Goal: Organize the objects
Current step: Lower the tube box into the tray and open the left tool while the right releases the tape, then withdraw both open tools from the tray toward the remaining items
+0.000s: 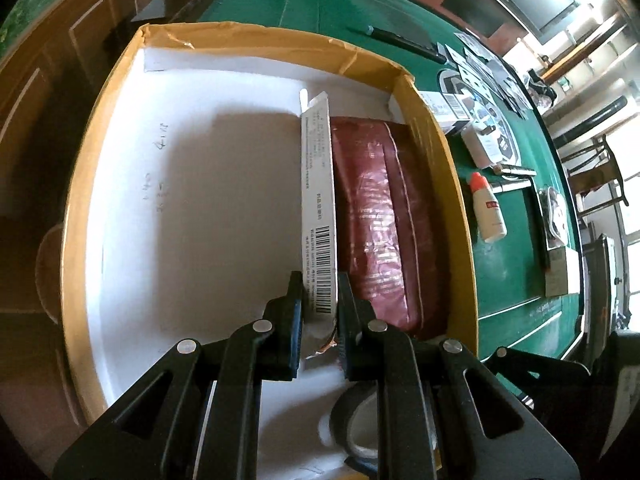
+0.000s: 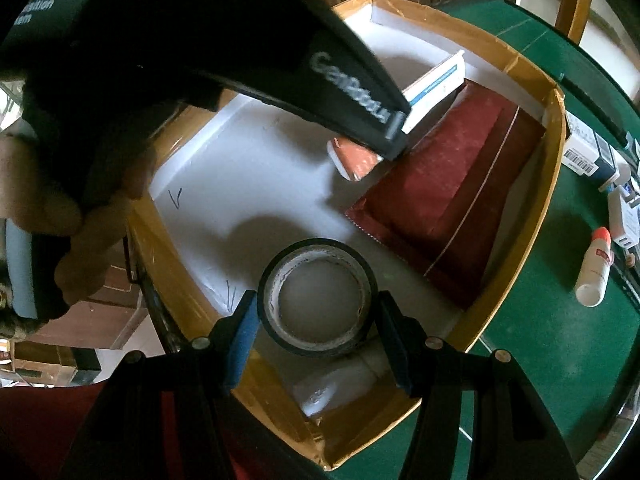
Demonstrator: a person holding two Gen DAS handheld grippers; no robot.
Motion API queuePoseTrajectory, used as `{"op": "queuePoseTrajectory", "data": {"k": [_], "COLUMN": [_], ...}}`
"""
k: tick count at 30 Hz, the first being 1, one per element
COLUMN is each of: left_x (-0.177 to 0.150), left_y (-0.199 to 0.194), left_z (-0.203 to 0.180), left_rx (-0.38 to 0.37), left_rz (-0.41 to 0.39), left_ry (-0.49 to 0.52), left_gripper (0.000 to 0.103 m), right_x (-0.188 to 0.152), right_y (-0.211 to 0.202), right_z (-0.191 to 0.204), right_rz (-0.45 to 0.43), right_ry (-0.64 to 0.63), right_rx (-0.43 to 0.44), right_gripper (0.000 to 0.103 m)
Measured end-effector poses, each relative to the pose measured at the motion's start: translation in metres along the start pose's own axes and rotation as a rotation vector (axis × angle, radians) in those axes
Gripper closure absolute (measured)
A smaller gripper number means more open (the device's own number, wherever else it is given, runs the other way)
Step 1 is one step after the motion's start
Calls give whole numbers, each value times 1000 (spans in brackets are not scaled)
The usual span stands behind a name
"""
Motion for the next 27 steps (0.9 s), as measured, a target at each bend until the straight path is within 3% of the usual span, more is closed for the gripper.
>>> {"op": "queuePoseTrajectory", "data": {"k": [5, 7, 9, 11, 17, 22, 27], "left_x": [1, 1, 0, 1, 1, 6, 15], "left_y": [1, 1, 0, -2, -13, -28, -45], "left_z": [4, 8, 11, 16, 18, 12, -7], "left_rx": [-27, -23, -17, -20, -17, -7, -17], "left_rz": [16, 18, 19, 7, -15, -58, -95], "left_ry": [-30, -50, -69, -96, -121, -129, -130], "left_gripper": [89, 84, 58, 46, 41, 39, 24], "right_x": [0, 0, 0, 0, -1, -3, -13], "right_y": [-1, -1, -1, -2, -18, -47, -85], "right_z": [0, -1, -1, -1, 2, 0, -38], "right_rz": [-11, -15, -14, -15, -70, -165, -258], "right_ry": [10, 15, 18, 25, 20, 24, 123], "right_rx": [12, 17, 25, 38, 81, 108, 85], "right_gripper": [44, 44, 43, 41, 25, 20, 18]}}
Point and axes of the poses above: each gripper's, at about its wrist camera, not at the fingertips, and y roughly the way its jaws point, z to its left, x to its top, the point moved 7 cm from there along y, roughly the way its jaws point, and after that the axes turned 13 degrees about x, right-handed, at the moved point
